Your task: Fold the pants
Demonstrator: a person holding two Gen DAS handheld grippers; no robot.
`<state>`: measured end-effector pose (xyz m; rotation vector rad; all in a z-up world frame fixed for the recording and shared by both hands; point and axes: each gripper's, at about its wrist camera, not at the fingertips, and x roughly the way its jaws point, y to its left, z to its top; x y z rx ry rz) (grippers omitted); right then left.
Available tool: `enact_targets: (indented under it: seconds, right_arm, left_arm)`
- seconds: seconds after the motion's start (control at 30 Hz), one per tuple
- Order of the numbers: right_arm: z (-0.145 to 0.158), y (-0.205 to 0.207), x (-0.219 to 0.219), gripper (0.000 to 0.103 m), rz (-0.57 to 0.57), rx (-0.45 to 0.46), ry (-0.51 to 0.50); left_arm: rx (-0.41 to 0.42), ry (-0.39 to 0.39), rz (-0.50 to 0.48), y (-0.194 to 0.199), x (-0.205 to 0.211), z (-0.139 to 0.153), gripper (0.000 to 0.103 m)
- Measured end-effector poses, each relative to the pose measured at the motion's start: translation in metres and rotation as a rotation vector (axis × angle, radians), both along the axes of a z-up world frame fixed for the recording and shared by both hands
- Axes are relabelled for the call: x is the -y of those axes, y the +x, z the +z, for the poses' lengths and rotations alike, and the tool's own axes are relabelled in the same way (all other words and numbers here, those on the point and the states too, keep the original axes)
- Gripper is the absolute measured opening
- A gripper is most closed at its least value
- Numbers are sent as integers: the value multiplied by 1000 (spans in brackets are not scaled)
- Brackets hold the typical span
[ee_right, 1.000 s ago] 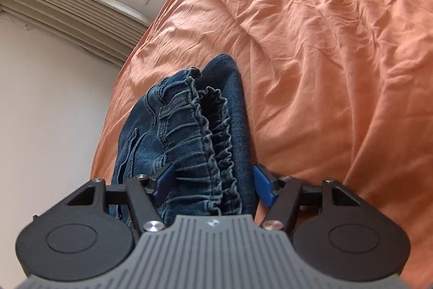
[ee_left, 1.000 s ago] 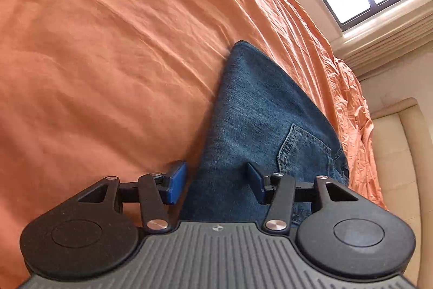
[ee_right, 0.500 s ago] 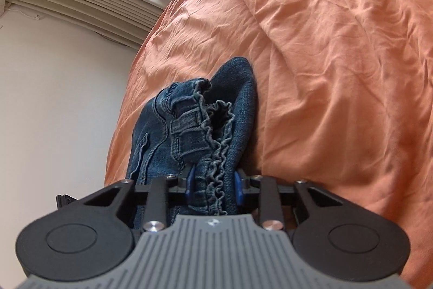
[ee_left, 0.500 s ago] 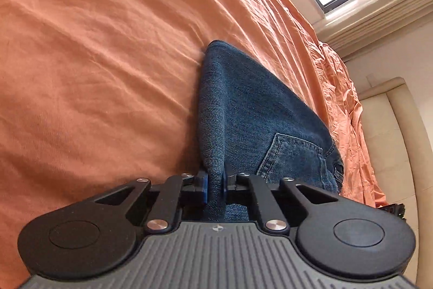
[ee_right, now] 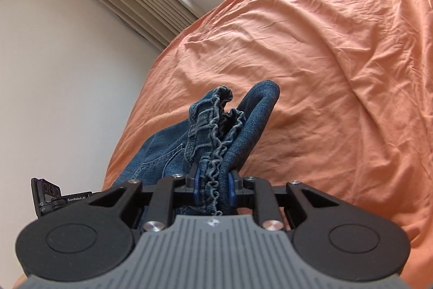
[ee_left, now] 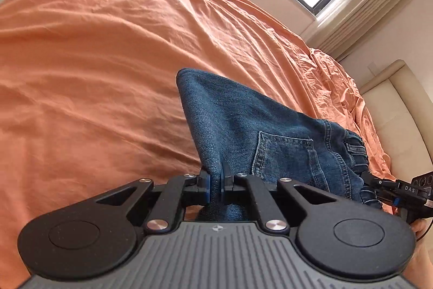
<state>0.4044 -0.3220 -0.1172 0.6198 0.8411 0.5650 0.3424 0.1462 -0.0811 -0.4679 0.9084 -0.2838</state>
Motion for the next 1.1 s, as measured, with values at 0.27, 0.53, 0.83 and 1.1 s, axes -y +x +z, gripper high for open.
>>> enact_targets:
  seconds: [0.27, 0.53, 0.83, 1.1]
  right_arm:
    - [17, 15, -106, 15, 80, 33, 57]
    - [-18, 40, -199, 15, 149, 3, 80]
    - [-89, 57, -217, 15, 151, -113, 67]
    - [-122, 64, -220, 16, 133, -176, 49]
  left_arm:
    - [6, 153, 58, -3, -72, 49, 6]
    - [-37, 204, 135, 8, -144, 32, 6]
    - [-121, 147, 152, 26, -186, -41, 7]
    - [-148, 115, 172, 26, -195, -77, 17]
